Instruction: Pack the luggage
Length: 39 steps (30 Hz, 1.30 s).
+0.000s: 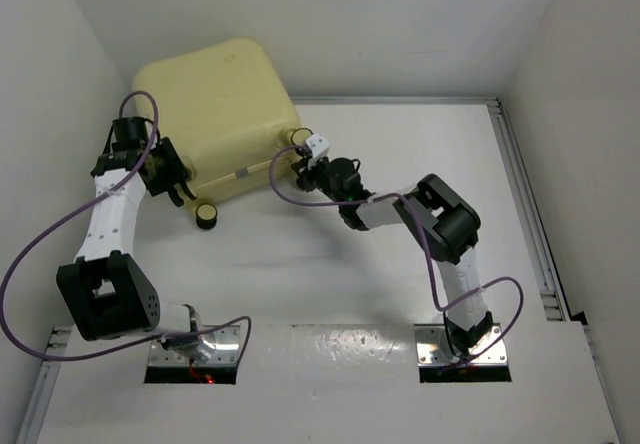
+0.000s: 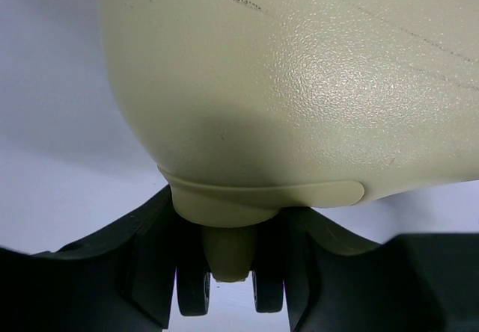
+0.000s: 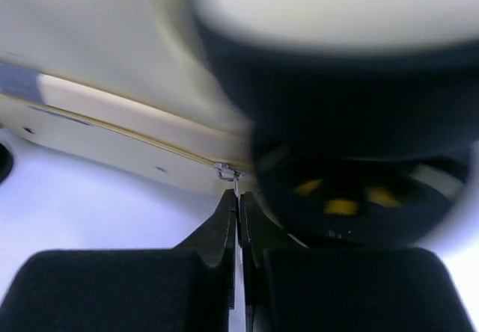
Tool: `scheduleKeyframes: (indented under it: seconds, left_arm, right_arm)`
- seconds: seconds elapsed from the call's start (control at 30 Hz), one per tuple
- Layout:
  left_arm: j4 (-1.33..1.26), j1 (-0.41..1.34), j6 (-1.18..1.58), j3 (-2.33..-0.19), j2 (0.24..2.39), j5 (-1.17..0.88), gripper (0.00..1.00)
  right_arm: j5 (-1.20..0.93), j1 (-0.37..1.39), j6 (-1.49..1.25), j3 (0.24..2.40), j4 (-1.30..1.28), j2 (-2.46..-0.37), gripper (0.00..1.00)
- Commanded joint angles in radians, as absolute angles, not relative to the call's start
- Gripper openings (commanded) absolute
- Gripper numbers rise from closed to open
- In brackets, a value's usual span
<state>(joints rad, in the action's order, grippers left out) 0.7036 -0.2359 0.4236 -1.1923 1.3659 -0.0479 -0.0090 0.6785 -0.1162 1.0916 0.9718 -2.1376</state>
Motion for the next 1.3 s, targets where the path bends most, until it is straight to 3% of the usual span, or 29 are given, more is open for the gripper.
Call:
scheduleKeyframes:
  seconds: [0.0,0.27,0.67,0.9,1.07,1.17,1.2,1.27]
  left_arm:
    - [0.788,-0.366,0.361,-1.206,1.465,0.187,0.0]
    - [0.77,-0.367,0.267,-1.336,1.598,0.234,0.0]
    - [0.638,-0.301,0.146,-1.397,1.695,0.342,0.0]
    - [0.516,-0.227,0.06,-1.368,1.677,0.212,0.0]
    - [0.453,-0.221,-0.032,-1.348,1.553,-0.002,0.02]
    - [0.4,-0.258,-0.145,-1.348,1.464,-0.327,0.32]
    - [0.4,-0.268,-0.164,-1.364,1.413,-0.474,0.56]
    - [0.388,-0.259,-0.161,-1.415,1.381,-0.521,0.78]
  right_arm:
    - [0.16,0.554,-0.117,1.013,0.988,-2.049,0.0]
    - [0.082,0.465,-0.072,1.08,0.989,-2.117,0.0]
    - [0.014,0.338,0.037,1.505,0.92,-2.4,0.0]
    - [-0.063,0.342,0.008,1.918,0.859,-2.62,0.0]
    - [-0.124,0.377,-0.048,1.939,0.896,-2.672,0.0]
    - [-0.156,0.402,-0.06,1.826,0.96,-2.617,0.0]
    - [-0.166,0.409,-0.07,1.806,0.974,-2.588,0.0]
    - [-0.175,0.416,-0.066,1.749,0.994,-2.567,0.0]
